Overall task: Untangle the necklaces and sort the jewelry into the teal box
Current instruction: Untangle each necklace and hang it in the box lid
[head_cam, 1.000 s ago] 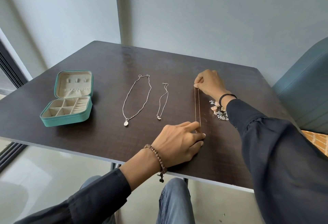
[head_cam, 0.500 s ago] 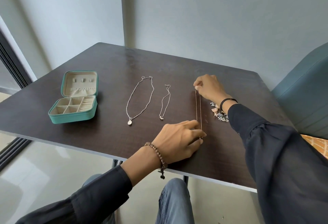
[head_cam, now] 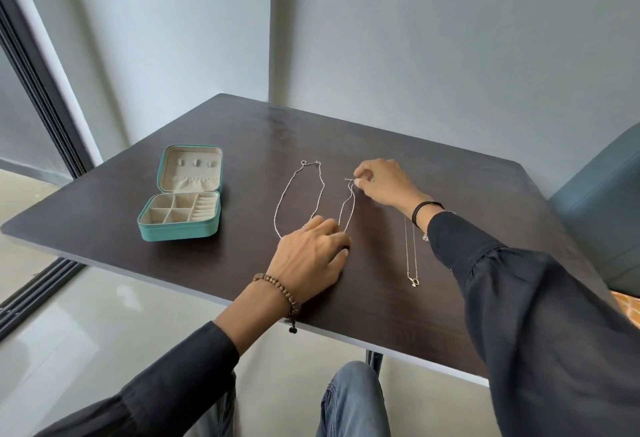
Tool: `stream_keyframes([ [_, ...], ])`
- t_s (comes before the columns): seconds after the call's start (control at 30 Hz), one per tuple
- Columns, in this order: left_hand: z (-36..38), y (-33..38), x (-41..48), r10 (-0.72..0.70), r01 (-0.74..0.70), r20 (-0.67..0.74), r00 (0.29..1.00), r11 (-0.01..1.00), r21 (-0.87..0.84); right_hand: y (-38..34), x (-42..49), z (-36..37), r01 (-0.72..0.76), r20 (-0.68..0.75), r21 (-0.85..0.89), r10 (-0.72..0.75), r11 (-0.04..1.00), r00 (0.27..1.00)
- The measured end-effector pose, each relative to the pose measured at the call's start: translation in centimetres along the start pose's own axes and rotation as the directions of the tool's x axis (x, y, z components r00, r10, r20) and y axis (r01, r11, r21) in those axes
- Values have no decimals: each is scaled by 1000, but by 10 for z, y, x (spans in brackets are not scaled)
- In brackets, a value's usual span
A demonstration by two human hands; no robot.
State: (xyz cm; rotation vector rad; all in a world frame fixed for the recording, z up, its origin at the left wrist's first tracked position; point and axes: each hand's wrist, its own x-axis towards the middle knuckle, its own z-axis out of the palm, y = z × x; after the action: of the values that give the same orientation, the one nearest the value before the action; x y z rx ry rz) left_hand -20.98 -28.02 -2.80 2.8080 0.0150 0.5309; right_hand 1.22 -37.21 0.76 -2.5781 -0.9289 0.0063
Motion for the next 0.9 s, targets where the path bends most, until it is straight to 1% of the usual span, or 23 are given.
stream_keyframes([
  [0.13,-2,-7,0,2,-2,31,1000,1000,-17,-8,12,6,-37,20,-57,38,998,999],
  [0.27,-3,-12,2,13,-11,37,999,999,-53,-16,16,7,-79,-2,-85,79,993,997],
  [0.33,-2,-13,2,13,-11,29,999,997,-71,-20,17,7,-92,-12,-128,91,988,996],
  [0.4,-1,-13,1,8,-7,19,1000,997,-76,-25,18,6,-76,-13,-210,75,975,997],
  [0.47,0,-12,0,5,-4,9,1000,997,-81,-29,15,7,-18,10,-336,22,942,1000],
  [0.53,0,-12,0,4,-4,0,1000,997,-82,-33,12,10,14,28,-390,-3,921,1000],
  [0.6,0,-12,-1,7,-8,-2,1000,996,-86,-33,10,11,2,11,-334,2,943,1000],
  [0.63,-1,-12,-1,10,-10,1,1000,996,-86,-32,9,9,-22,-17,-279,18,960,1000],
  [0.7,-2,-12,-1,17,-16,9,1000,997,-78,-31,8,3,-46,-61,-139,38,989,997],
  [0.77,-3,-11,-1,23,-21,23,999,997,-68,-29,5,-6,-53,-74,46,56,998,996],
  [0.83,-6,-9,-2,25,-22,40,999,997,-71,-30,-2,-14,-99,-55,269,118,958,992],
  [0.9,-9,-8,-3,20,-16,45,999,996,-90,-31,-8,-21,-120,-21,428,143,896,990],
])
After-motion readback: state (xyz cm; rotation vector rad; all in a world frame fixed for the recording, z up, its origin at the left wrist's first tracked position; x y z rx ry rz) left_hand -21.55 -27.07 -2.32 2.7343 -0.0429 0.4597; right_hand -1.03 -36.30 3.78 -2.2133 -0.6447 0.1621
